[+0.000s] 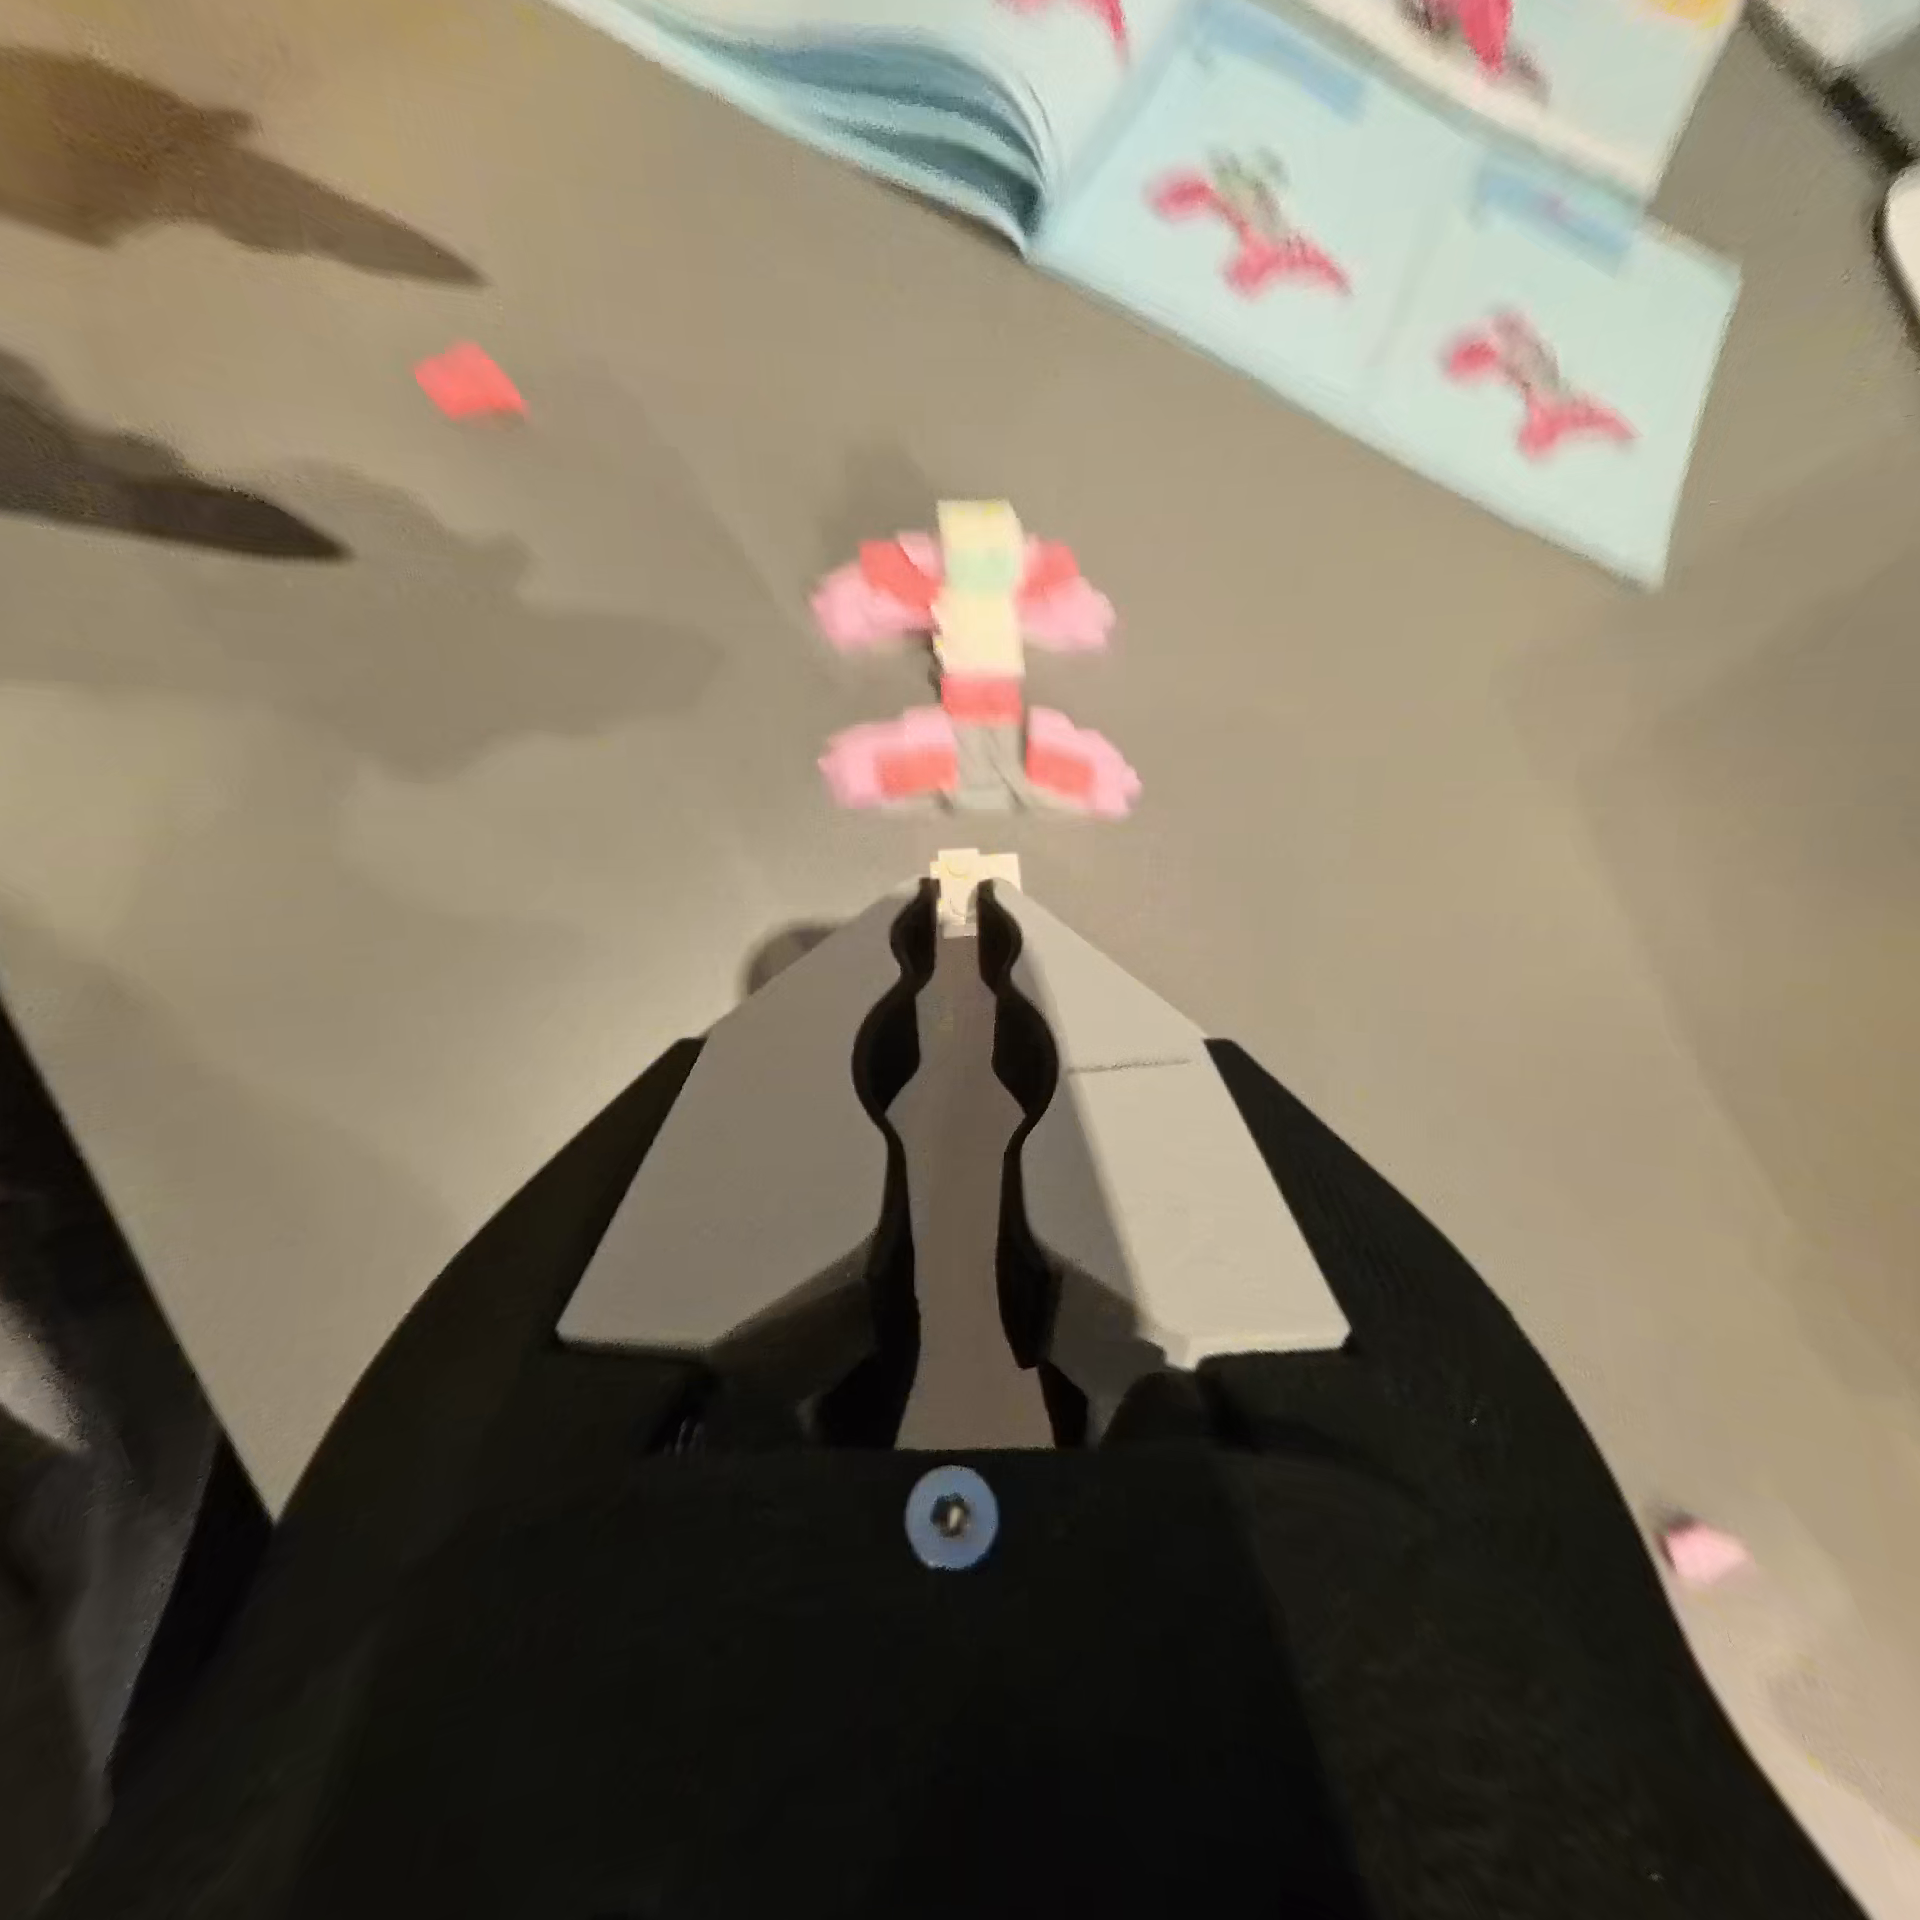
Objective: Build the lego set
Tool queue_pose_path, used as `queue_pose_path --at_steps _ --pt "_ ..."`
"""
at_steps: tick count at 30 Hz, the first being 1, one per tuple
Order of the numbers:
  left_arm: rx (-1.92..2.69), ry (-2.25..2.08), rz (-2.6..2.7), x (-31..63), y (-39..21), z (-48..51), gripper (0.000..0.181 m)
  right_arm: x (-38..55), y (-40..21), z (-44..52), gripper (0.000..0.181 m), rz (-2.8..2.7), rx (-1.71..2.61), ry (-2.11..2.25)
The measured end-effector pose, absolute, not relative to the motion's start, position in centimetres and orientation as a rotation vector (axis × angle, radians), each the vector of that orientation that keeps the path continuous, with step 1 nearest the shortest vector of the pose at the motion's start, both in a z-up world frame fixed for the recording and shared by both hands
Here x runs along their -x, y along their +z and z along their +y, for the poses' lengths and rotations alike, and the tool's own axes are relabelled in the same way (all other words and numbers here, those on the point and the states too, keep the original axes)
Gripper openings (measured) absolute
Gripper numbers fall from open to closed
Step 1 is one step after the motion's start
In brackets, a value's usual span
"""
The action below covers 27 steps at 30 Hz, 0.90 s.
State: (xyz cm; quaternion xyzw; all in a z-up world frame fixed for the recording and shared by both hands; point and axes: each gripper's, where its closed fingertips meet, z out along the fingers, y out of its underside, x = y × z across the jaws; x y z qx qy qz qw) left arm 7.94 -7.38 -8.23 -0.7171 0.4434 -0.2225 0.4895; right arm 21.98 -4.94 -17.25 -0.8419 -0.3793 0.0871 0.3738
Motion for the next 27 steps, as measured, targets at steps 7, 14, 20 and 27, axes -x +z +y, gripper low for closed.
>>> queue_pose_path --at_steps 7,14,20,27 --pt "1.820 -0.648 1.106 -9.7 -11.7 -7.3 0.070 -24.8 -19.0 -5.3 0.006 -0.895 2.220 0.220" --pt "1.860 -0.686 1.096 -9.6 -12.6 -6.8 0.071 -24.6 -18.6 -5.0 0.020 -0.830 2.185 0.318" --pt "1.879 -0.747 1.094 -9.5 -13.0 -6.8 0.068 -25.4 -18.9 -5.3 0.024 -0.827 2.166 0.378" --pt "1.887 -0.758 1.113 -9.7 -13.7 -6.6 0.068 -24.8 -19.3 -6.6 0.015 -0.865 2.196 0.488"
